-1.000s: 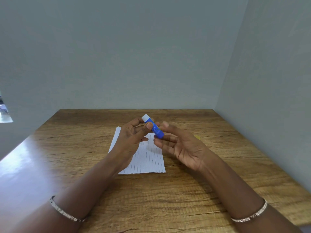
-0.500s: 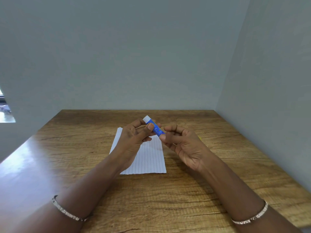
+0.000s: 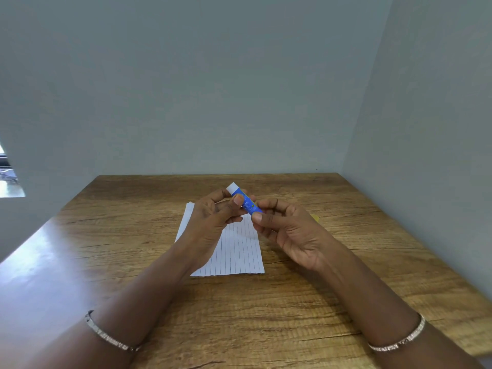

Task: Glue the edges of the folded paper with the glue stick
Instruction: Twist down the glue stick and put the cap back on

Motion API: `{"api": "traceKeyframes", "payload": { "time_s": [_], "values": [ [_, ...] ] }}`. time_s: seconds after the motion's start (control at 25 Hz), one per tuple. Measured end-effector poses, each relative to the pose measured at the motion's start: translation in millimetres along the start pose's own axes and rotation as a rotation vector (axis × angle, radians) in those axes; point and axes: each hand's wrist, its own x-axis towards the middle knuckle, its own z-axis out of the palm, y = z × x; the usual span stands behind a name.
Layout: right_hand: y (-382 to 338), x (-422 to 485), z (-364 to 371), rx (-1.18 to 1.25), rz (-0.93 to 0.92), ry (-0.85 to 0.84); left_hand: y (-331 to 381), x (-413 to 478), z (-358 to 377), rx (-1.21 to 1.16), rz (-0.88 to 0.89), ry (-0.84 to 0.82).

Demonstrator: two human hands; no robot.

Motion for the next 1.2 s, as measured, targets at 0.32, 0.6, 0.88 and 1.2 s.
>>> {"api": "traceKeyframes", "payload": {
  "time_s": [0.32,0.6,0.88,1.2],
  "values": [
    [3.3,-0.9,3.3,0.03,0.032,-0.012,1.6,1.1,-0.2,-0.011,0.015,-0.009],
    [0.0,-1.9,4.4,0.039,0.03,-0.007,2.1,1.2,-1.4,-0.024,0.017,-0.003],
    [0.6,-2.4,4.1,0.022,0.018,0.032,4.1,1.8,-3.6,-0.024,0.018,0.005],
    [0.8,-4.4,6.7,0.051,0.092,-0.037,3.6,2.1,-3.4,-0.069,0.008,-0.009]
  ]
}}
